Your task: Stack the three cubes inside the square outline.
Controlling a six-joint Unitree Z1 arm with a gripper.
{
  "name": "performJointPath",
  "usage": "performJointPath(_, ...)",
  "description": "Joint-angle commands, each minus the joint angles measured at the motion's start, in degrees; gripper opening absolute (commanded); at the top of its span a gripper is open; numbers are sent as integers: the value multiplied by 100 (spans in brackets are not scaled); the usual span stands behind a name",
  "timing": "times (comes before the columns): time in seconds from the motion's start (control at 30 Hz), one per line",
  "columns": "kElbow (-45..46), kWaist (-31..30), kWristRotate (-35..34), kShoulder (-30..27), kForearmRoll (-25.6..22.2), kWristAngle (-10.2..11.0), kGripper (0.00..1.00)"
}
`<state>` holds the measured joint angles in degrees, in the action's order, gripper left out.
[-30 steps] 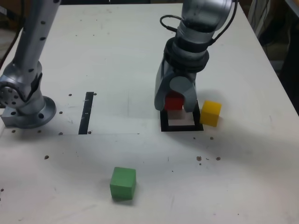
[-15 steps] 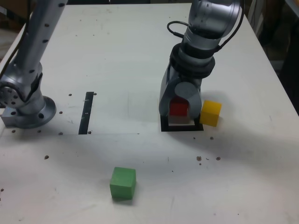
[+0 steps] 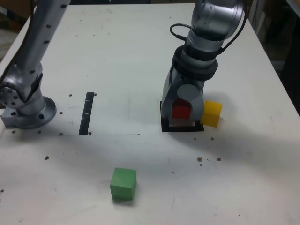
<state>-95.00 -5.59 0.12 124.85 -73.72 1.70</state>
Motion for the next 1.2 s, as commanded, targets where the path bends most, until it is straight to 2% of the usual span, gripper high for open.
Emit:
performJointPath(0.0, -32, -13, 22, 36, 7, -26, 20)
performJointPath(0.47, -41, -12, 132, 58, -18, -78, 26)
performJointPath(0.7, -70, -10, 199, 68, -20, -90, 35)
performJointPath(0.8, -90, -11, 222, 62, -34, -92, 47)
performJointPath(0.93, -87, -12, 243, 58, -53, -95, 74)
performJointPath(1.0, -83, -12, 249, 50, -58, -89, 84)
performJointPath(1.17, -81, -12, 252, -30, -126, -13, 94)
